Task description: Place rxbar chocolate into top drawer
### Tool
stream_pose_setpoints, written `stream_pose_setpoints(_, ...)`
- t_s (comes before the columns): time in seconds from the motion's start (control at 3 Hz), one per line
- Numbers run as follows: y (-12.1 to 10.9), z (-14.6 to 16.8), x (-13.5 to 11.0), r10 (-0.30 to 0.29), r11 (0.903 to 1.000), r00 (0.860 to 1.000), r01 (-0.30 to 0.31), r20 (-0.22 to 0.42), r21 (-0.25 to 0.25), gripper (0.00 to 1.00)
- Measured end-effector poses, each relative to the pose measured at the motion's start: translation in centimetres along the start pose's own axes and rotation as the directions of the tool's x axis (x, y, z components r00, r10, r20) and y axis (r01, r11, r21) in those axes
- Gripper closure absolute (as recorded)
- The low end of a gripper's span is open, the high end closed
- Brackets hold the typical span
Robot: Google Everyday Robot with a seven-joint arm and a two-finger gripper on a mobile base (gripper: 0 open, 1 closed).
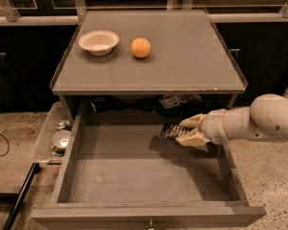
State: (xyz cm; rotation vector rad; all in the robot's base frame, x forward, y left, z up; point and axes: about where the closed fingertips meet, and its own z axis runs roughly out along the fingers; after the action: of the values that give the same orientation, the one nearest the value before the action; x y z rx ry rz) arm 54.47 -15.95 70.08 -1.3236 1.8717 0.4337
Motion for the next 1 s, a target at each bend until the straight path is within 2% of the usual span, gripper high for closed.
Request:
stream_pose_setpoints(0.33,1.8,2.4,1.6,-0.018,0.9996,1.0,0.018,0.005,-0.02,1.0)
stream_pose_setpoints(1.0,4.8,5.1,3.2,-0.007,0.9975,0.996,0.014,0.093,-0.069,1.0)
